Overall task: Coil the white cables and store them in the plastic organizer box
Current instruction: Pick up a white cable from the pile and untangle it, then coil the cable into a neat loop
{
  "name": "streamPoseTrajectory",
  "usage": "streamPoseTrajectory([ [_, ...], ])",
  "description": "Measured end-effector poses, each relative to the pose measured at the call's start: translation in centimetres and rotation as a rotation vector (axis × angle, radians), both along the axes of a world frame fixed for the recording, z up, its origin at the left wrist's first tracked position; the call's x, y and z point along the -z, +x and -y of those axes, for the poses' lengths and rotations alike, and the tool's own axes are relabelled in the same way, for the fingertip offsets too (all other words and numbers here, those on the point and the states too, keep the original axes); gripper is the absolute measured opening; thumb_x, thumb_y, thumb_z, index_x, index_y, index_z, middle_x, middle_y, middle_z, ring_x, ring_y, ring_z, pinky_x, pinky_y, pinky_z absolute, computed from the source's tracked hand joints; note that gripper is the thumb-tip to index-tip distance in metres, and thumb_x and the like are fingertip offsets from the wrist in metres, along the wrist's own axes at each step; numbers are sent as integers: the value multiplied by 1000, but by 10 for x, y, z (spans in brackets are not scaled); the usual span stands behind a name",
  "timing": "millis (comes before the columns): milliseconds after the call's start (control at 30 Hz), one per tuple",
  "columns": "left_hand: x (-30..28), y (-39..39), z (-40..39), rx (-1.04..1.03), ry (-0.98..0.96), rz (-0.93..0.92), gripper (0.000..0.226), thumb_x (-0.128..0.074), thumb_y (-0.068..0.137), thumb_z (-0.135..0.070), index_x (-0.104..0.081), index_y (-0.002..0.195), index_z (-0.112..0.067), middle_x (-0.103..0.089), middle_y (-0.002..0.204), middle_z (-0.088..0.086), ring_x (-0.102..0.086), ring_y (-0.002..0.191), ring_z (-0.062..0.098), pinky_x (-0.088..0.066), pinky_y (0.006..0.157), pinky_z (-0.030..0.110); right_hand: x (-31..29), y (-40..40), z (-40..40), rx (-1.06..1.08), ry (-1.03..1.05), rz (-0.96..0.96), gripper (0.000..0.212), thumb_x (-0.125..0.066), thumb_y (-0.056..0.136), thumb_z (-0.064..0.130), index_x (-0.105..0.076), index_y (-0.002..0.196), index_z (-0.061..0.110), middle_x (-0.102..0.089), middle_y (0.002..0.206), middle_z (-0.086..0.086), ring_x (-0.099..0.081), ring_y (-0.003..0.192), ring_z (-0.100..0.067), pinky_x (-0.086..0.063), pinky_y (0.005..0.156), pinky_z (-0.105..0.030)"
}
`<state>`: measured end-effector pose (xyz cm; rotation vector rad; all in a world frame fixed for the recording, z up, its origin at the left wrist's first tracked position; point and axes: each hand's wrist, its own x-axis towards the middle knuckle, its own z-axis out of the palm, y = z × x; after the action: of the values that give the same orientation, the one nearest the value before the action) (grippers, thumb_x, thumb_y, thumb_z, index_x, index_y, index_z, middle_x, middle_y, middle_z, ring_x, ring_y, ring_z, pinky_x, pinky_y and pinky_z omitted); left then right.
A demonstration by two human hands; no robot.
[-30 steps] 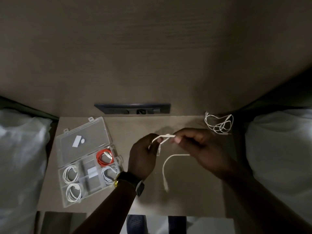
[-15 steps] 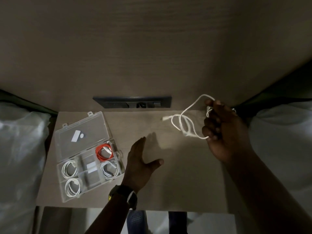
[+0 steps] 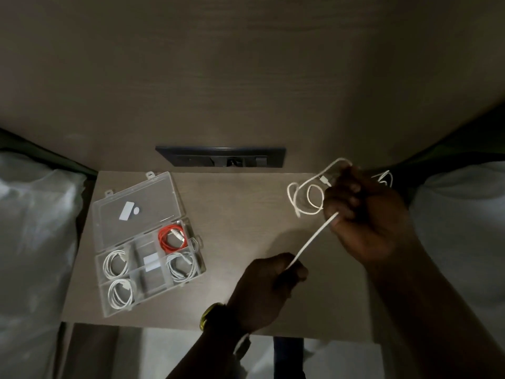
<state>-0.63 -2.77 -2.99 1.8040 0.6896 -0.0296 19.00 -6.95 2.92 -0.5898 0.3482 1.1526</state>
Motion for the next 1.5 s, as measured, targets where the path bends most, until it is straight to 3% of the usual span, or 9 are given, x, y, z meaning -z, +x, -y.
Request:
streamPoseTrajectory([
  [200,-22,-26,-6,-128,-518,-108,43,-55,97,-44,-61,63,-17,-45,50,-7,-41,47,8,-36,53,24,29,18,-4,226,-211,-16,28,-43,102,15,-57,79,16,-51,68,6,-50,51,-4,-43,49,-15],
  [400,-49,-1,-24,-493,-1387,690,24,-61,94,-29,-69,96,-6,-73,80,6,-70,73,15,-57,68,28,68,-36,14,99,-401,-69,25,-42,99,4,-57,81,12,-59,72,-2,-65,52,-10,-59,54,-22],
  [567,-4,21,-59,-974,-967,665,39,-50,97,-19,-57,135,-11,-66,135,5,-59,127,16,-39,115,36,73,-95,45,64,-281,-132,10,-54,88,8,-63,88,4,-72,86,-14,-73,80,-26,-62,64,-31],
  [767,28,-1,-35,-253,159,0,33,-44,103,-34,-65,82,-19,-71,73,-7,-68,73,7,-53,75,35,61,-86,35,-85,-333,307,8,-68,83,10,-69,76,13,-76,89,-15,-75,85,-32,-60,66,-33],
  [933,10,-12,-12,-253,-344,-228,69,-38,89,-74,-61,55,-18,-50,44,-7,-46,41,4,-36,46,14,73,-74,19,-421,-612,789,22,-76,83,25,-68,67,13,-70,60,-8,-67,52,-17,-47,44,-22],
  [1100,-7,-2,0,-592,-1040,-67,42,-57,96,-39,-54,66,-11,-35,46,-3,-26,34,7,-22,36,19,73,-57,25,-893,-946,1098,67,-55,84,69,-66,54,10,-64,42,-4,-53,30,-12,-41,39,-18],
  [1233,-8,3,-2,-698,-1131,-1,37,-54,96,-39,-56,72,-11,-32,51,-1,-26,34,7,-18,35,19,57,-53,31,-564,-720,1350,52,-53,90,59,-65,61,17,-67,53,2,-60,44,-6,-45,52,-20],
  [1367,-14,-7,-9,-546,-1212,63,37,-54,97,-40,-57,73,-12,-35,50,-5,-29,34,5,-22,35,18,60,-62,22,-552,-214,1550,27,-48,100,27,-66,119,21,-66,126,9,-55,127,-8,-43,104,-23],
  [1500,-20,-4,-23,-641,-1416,433,39,-42,102,-39,-61,80,-13,-46,50,-7,-40,37,3,-33,38,17,71,-67,20,-811,-142,1285,30,-41,103,34,-63,112,15,-71,95,-8,-68,93,-24,-53,86,-45],
])
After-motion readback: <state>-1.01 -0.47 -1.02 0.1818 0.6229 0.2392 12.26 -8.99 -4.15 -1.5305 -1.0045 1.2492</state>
